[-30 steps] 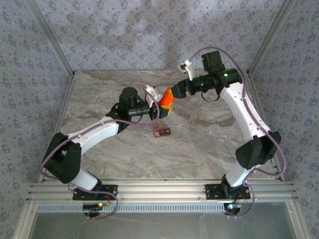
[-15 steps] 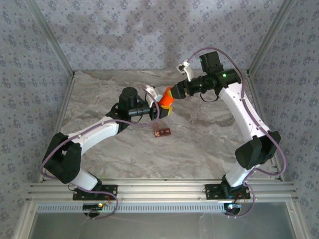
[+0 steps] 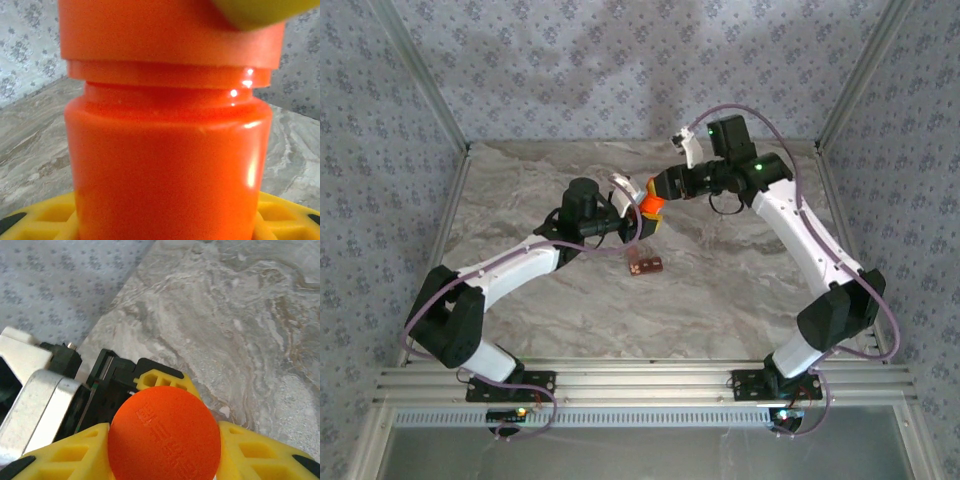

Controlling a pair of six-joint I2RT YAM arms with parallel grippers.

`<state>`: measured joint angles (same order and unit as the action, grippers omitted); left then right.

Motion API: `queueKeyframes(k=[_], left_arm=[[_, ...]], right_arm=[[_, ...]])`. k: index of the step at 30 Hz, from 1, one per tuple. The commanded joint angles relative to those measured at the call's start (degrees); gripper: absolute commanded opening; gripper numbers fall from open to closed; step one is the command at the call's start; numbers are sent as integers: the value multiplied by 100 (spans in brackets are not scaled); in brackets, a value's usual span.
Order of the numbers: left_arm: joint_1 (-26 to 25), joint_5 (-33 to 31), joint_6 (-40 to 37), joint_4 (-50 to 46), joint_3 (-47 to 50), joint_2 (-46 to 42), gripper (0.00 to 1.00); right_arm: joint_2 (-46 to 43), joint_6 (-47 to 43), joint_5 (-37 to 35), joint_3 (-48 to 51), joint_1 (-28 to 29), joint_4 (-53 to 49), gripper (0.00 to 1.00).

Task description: Sort the pills into containers

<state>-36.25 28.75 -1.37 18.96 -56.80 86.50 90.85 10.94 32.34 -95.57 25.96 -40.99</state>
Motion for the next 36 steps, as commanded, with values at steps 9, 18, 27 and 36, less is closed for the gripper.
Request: queueKeyframes(k=[9, 18, 27, 36], left_arm=[[-348, -432, 27, 1129, -113, 11, 0], [-343, -473, -60, 1053, -94, -31, 0], [-264, -219, -110, 870, -125, -114, 0], [-57, 655, -232, 178, -424, -186, 0]], right_arm=[[31, 2315, -1142, 460, 640, 594, 46], [-324, 2121, -975, 359, 381, 463, 71], [-1300, 1398, -66, 483, -449, 414, 82], [-814, -1297, 1064, -187, -890, -755, 79]])
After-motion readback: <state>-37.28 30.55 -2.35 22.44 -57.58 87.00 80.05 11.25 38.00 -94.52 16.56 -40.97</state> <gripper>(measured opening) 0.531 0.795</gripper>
